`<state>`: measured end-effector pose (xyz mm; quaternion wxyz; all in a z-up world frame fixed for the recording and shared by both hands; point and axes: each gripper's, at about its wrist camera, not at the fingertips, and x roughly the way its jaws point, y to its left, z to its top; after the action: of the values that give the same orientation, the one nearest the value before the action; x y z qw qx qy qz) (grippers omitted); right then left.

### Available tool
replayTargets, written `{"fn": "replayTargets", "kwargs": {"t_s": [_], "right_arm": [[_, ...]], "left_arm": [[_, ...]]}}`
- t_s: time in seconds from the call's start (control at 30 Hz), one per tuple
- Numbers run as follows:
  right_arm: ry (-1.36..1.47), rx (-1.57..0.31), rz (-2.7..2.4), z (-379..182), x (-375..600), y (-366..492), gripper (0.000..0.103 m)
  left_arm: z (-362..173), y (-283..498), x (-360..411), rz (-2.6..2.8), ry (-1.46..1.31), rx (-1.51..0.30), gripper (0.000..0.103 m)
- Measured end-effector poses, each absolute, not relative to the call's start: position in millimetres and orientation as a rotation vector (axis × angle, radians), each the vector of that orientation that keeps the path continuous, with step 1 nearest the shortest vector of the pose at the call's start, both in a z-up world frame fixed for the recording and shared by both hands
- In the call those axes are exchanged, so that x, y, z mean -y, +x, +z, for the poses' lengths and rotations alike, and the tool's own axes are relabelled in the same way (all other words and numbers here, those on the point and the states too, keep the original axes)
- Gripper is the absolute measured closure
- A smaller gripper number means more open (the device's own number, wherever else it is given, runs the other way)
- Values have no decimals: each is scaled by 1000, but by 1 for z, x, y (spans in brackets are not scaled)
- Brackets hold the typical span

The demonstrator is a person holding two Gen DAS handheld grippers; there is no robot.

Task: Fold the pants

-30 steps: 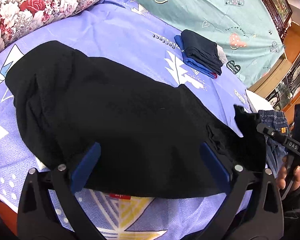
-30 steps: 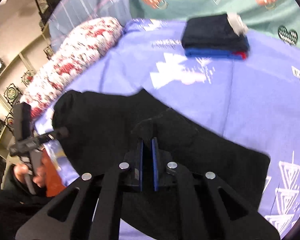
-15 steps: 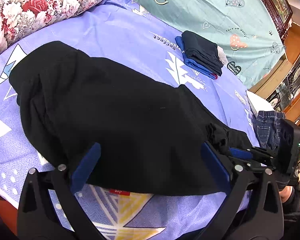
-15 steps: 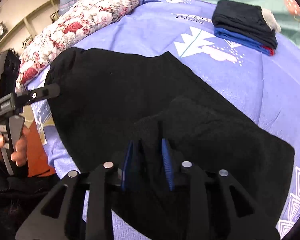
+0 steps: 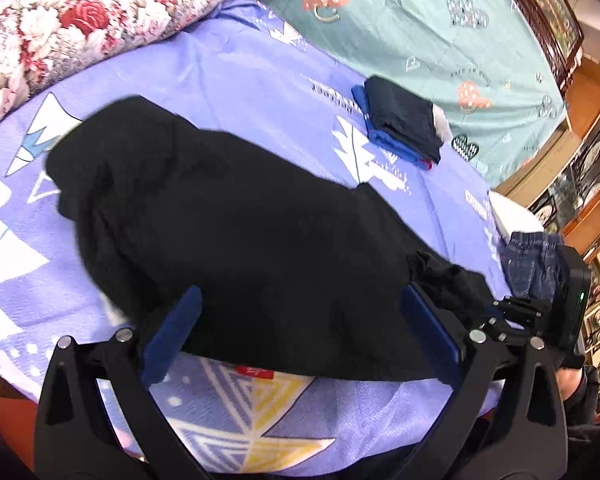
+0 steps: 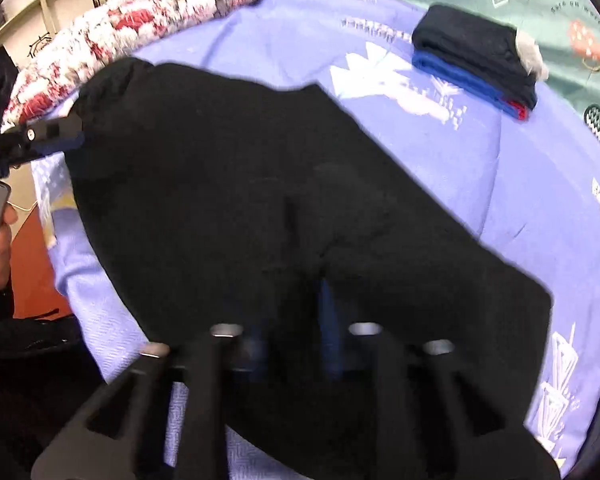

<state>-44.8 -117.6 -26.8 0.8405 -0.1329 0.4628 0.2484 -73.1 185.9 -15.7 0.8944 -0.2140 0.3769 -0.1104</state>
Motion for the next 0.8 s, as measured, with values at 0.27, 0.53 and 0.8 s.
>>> {"fn": "replayTargets", "kwargs": {"t_s": [0.27,0.53,0.8], "right_arm": [[-234,-857,642,23,94,-39,89],[-337,-919,696,-41,64,-62,62],[42,-755,674,-6,148,-51,31]], "left_arm": [[5,-97,-228,-183,-564,-726,2],[-23,-96,-270,-61,-741,-805,2],[-47,-45,-282,-129,-937,-821,2]]}}
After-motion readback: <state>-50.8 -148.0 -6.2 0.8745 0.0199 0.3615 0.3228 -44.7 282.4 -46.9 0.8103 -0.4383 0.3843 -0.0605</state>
